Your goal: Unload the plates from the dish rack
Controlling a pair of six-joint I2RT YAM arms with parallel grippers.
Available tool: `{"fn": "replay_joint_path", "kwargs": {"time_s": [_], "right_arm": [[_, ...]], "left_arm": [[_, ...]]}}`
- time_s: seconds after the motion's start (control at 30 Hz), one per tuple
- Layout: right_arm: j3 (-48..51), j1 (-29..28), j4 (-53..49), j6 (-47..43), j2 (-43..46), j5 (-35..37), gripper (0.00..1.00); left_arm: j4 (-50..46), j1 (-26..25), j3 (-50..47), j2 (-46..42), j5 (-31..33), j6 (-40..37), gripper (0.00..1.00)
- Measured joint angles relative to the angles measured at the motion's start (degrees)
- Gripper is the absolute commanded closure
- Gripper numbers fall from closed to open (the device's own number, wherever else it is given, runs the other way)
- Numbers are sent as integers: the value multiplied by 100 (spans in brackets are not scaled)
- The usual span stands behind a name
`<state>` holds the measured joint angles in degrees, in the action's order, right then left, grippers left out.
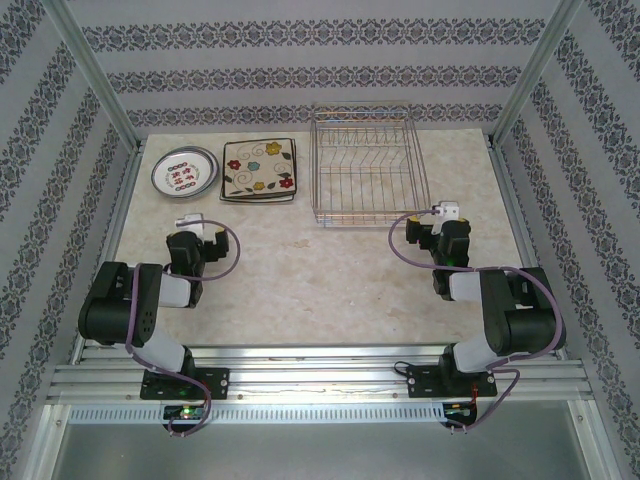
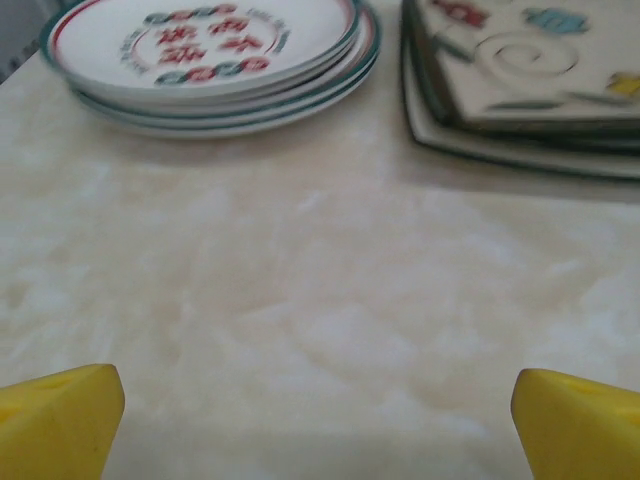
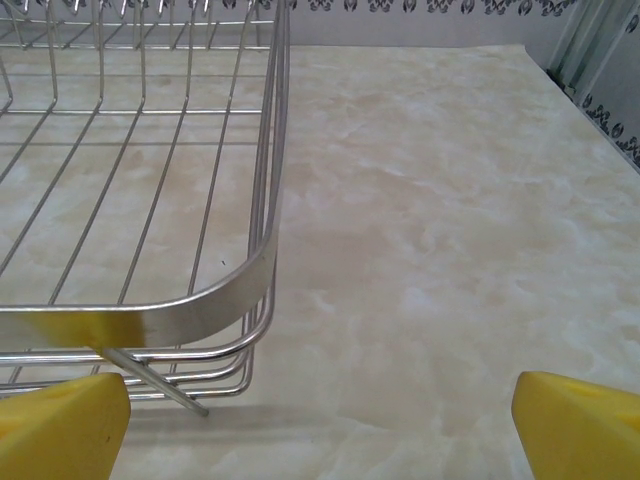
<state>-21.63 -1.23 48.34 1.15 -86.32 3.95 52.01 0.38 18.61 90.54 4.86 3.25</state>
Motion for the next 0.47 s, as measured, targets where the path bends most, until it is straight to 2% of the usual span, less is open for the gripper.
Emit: {"fn": "replay_joint_path", "kwargs": {"time_s": [0.47], "right_arm": [[0, 0, 35, 0, 0, -28, 2]], "left_arm": [[289, -2, 70, 39, 140, -9, 0]]}}
